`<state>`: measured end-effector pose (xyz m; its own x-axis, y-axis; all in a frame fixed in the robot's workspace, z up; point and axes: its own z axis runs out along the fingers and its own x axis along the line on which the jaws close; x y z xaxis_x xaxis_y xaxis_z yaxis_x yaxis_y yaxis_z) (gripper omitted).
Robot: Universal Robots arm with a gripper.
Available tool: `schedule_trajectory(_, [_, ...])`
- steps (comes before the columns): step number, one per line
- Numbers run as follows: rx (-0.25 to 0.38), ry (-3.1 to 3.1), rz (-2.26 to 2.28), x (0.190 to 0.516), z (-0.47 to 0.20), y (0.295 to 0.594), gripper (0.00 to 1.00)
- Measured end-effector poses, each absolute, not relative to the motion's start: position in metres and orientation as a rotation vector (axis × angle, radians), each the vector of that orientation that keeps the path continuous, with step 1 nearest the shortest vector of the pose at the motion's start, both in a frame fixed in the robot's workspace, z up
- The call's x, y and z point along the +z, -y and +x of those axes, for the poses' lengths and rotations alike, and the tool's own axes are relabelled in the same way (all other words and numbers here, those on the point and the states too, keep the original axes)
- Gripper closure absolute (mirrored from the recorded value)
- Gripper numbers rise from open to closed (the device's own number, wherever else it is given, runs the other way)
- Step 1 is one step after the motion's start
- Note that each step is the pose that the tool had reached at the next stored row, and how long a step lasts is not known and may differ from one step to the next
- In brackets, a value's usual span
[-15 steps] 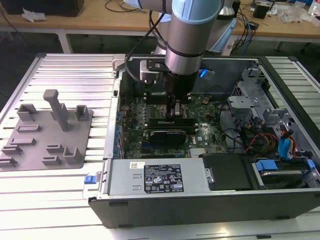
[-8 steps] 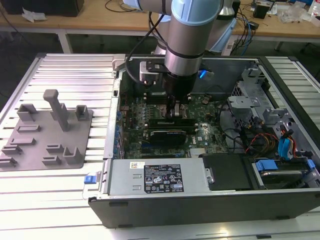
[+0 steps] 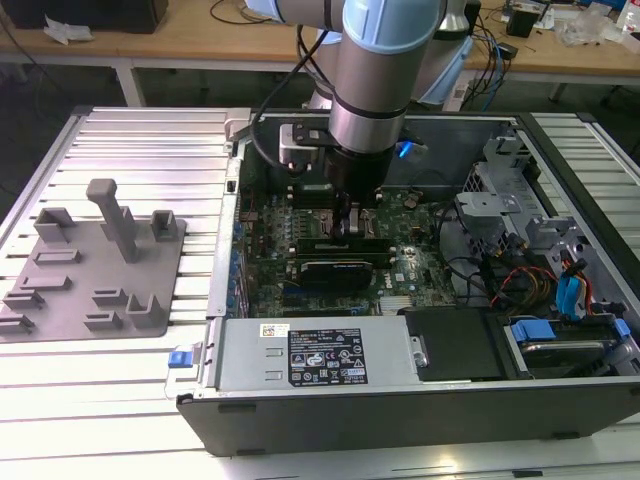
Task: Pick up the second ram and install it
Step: 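Insert the second ram into the second slot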
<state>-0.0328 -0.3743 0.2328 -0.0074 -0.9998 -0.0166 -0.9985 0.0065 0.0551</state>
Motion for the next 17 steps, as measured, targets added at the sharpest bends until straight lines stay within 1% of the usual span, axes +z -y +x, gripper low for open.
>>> schedule_trajectory(17, [-0.074, 2.211, 2.196, 0.2239, -0.0341, 0.3743, 0.91])
